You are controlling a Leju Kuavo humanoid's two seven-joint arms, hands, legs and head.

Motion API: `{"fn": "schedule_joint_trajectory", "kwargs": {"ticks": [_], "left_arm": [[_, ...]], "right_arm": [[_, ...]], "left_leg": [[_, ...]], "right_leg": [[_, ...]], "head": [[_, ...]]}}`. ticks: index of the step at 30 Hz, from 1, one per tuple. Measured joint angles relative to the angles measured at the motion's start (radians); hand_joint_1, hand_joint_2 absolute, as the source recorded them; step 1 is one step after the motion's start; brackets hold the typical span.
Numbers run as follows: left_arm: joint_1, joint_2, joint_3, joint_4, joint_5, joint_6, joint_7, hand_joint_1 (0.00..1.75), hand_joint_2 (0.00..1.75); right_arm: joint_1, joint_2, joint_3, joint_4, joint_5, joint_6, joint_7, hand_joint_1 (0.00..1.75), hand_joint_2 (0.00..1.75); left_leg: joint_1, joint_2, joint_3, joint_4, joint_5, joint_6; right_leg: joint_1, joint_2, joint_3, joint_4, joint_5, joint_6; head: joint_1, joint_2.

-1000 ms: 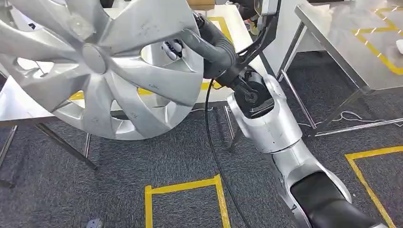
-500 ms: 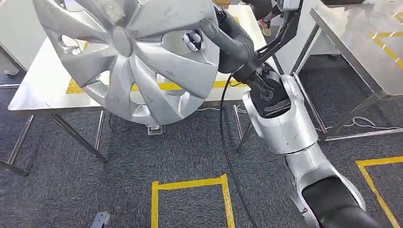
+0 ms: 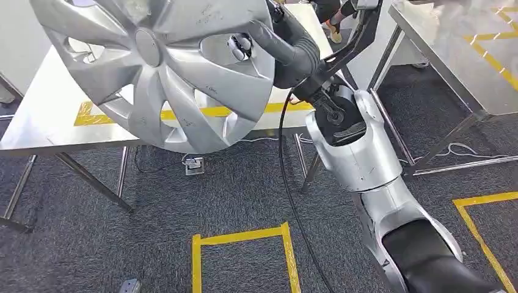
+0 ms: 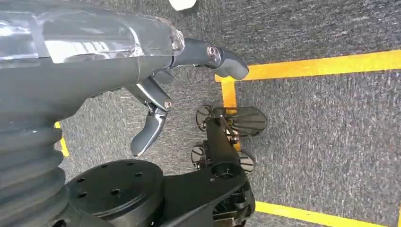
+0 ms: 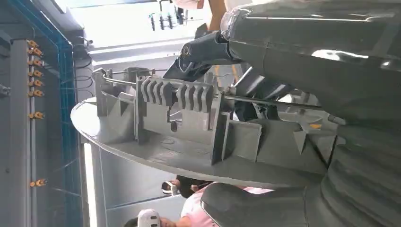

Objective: Take the parts from the cabinet and place them on the table.

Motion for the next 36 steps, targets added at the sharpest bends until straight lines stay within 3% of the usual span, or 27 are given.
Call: {"fn": "schedule_joint_trajectory", "kwargs": {"ticks": [11,15,36], "left_arm": [[-0.001,-0.009,0.001,0.016,0.0,-0.007,-0.004,0.0,1.75],[-0.001,-0.01,0.007,0.022,0.0,-0.031,-0.011,0.0,1.75],[-0.002,-0.014,0.011,0.025,0.0,-0.025,-0.002,0.0,1.75]], "right_arm": [[-0.007,0.009,0.0,0.009,0.0,0.005,0.0,1.75,1.75],[-0.033,0.01,-0.002,0.026,-0.004,0.058,-0.013,1.75,1.75],[-0.038,0.03,-0.006,0.039,0.006,0.043,-0.013,1.75,1.75]], "left_leg": [[0.0,0.0,-0.001,-0.001,-0.001,0.0],[-0.001,0.0,-0.002,-0.001,-0.001,0.001],[-0.001,0.0,-0.001,-0.001,-0.002,0.003]], "right_leg": [[0.0,0.0,0.002,-0.006,0.001,0.001],[-0.001,0.0,0.002,-0.007,0.001,0.001],[-0.001,0.0,0.004,-0.009,0.001,0.001]], "head": [[0.001,0.0],[0.0,0.0],[-0.001,0.0]]}}
